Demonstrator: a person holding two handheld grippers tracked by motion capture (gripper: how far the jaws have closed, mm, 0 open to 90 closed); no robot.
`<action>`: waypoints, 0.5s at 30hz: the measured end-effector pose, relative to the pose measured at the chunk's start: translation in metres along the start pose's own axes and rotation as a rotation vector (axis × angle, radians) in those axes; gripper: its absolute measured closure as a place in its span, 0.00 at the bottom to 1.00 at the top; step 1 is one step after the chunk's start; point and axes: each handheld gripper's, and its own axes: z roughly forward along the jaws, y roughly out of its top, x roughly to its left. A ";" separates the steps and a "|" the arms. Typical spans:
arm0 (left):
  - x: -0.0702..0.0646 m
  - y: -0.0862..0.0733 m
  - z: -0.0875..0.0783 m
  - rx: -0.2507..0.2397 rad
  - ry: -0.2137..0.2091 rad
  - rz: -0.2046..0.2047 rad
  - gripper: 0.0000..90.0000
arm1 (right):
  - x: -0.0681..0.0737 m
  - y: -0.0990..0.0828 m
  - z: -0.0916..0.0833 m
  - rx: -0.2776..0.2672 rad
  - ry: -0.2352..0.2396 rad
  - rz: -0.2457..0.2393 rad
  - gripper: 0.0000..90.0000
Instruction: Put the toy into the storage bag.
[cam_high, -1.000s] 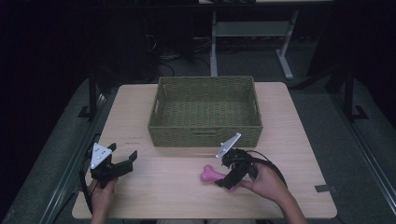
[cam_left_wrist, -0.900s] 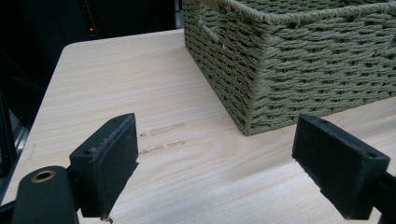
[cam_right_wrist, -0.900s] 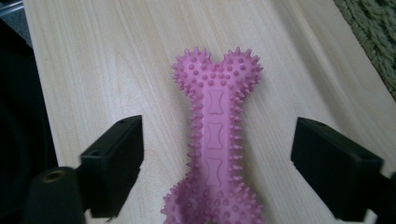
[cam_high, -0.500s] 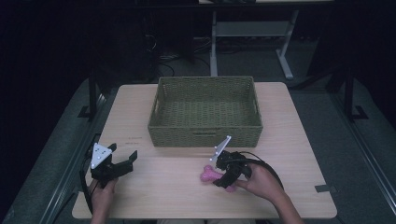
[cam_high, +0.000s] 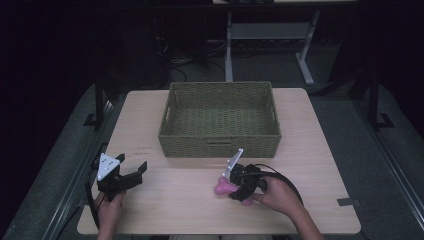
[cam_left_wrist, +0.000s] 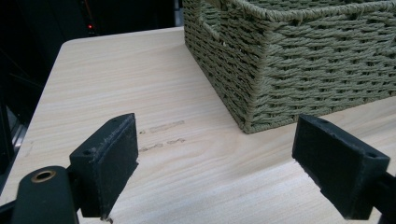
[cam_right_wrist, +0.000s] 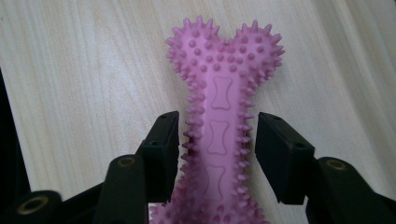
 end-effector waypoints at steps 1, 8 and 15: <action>0.000 0.000 0.000 -0.001 0.000 0.000 0.15 | 0.000 0.000 0.001 0.005 0.000 -0.005 0.57; 0.000 0.000 0.000 0.002 0.000 0.000 0.15 | 0.002 0.001 0.003 0.018 -0.007 -0.024 0.62; 0.001 0.000 0.000 0.000 0.000 -0.002 0.15 | 0.002 0.004 0.000 0.039 -0.016 -0.070 0.65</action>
